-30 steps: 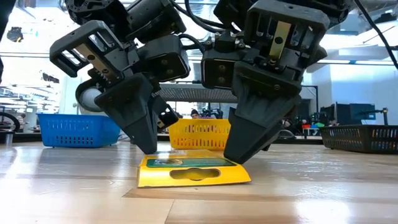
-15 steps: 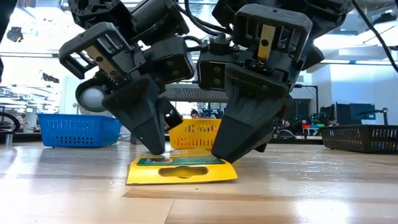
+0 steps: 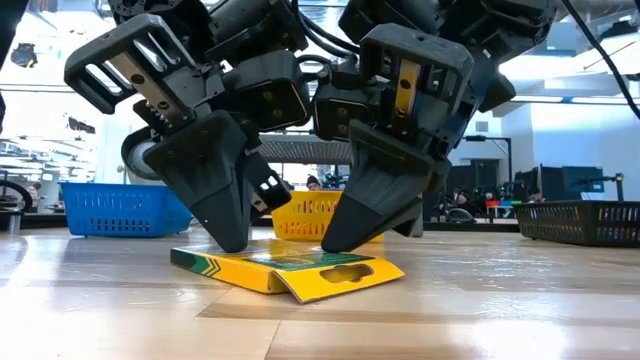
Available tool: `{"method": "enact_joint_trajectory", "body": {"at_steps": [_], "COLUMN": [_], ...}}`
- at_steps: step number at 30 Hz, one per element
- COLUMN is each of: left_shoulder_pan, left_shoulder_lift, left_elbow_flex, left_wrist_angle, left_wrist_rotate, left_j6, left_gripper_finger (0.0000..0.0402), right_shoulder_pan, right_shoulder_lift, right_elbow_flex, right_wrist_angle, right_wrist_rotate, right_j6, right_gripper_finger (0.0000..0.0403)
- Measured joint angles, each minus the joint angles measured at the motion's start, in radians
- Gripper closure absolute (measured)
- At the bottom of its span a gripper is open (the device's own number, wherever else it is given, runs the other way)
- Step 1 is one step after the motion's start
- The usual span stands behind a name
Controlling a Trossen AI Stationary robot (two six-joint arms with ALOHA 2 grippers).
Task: Pick & Place Office Desk Supplies
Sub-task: Put the crayon box into the blue bin
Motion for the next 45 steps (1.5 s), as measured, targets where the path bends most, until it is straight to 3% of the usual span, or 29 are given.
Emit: {"method": "enact_joint_trajectory", "body": {"at_steps": [18, 33, 45], "left_shoulder_pan": [0.027, 0.013, 0.003], "left_shoulder_lift": [-0.126, -0.169, -0.17], "left_elbow_flex": [0.004, -0.005, -0.064], "left_wrist_angle": [-0.057, -0.209, -0.13], "left_wrist_rotate": [-0.105, 0.027, 0.041], "left_j6": [-0.009, -0.206, -0.417], "left_gripper_finger": [0.0383, 0.0366, 0.0346], "right_shoulder_pan": [0.004, -0.019, 0.016], "right_shoulder_lift": [0.0, -0.009, -0.165], "right_elbow_flex": [0.007, 0.006, 0.003], "right_wrist_angle": [-0.009, -0.074, -0.34], "right_wrist_rotate": [0.026, 0.022, 0.039], "right_j6": [-0.015, -0.039, -0.013], "right_gripper_finger": [0.0403, 0.0403, 0.0394]}}
